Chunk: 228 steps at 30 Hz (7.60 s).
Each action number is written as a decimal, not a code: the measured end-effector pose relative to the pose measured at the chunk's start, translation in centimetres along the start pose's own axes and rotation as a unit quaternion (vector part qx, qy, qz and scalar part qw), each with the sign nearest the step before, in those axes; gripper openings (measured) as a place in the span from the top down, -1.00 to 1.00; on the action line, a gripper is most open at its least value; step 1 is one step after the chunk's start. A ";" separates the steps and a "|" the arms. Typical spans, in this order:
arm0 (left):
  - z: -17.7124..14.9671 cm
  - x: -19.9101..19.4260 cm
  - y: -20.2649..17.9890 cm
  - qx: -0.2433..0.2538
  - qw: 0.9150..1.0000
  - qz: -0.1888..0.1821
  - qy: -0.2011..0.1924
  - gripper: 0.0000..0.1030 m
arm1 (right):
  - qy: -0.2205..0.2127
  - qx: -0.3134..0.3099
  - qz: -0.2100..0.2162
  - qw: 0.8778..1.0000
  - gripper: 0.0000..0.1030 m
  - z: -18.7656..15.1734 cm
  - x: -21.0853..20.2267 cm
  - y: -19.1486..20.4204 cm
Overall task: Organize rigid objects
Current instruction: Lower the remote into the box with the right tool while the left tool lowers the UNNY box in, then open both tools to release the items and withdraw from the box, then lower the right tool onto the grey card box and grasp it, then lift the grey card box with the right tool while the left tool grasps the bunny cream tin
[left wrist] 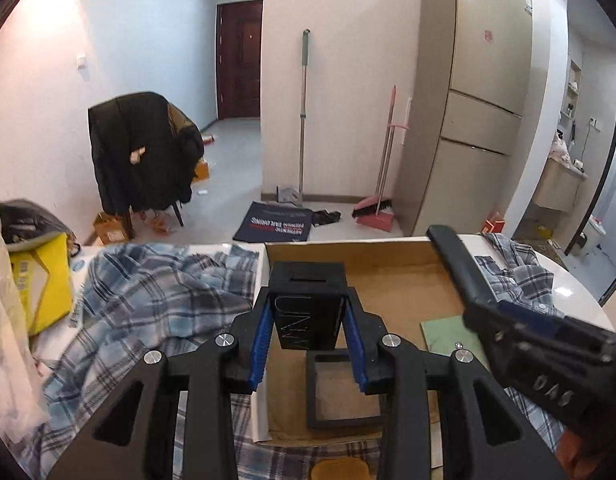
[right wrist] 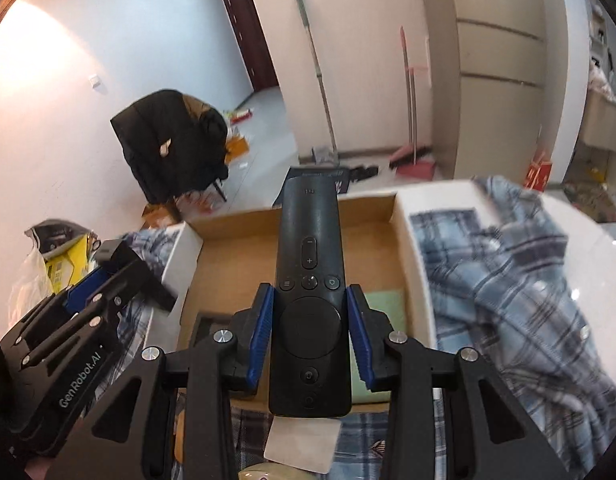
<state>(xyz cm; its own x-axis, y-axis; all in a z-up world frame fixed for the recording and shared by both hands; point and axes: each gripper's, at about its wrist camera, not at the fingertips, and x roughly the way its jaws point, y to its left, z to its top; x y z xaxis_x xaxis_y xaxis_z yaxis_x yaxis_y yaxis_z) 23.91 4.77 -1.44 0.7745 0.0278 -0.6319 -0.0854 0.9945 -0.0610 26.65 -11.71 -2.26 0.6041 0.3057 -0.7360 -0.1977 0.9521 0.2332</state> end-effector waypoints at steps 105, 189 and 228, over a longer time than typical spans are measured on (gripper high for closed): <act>-8.5 -26.3 1.6 0.016 0.971 -0.021 -0.237 -1.00 | -0.204 -0.048 -0.092 0.973 -0.99 -10.2 -21.6 -1.9; -15.9 -19.4 2.2 -0.007 0.984 -0.020 -0.176 -1.00 | 0.003 -0.102 -0.051 0.994 0.11 -18.3 -10.8 2.1; -12.0 -10.5 -6.8 0.070 0.994 -0.081 0.018 -1.00 | -0.091 0.000 -0.053 0.994 0.11 -15.3 -13.1 -8.4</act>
<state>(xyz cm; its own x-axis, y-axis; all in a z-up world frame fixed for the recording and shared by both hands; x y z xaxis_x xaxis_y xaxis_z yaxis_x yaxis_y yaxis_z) 8.85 -3.52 -3.66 0.7475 -0.1348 -0.6504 0.1289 0.9900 -0.0570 8.59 -23.74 -4.30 0.7514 0.1986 -0.6293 -0.1248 0.9792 0.1600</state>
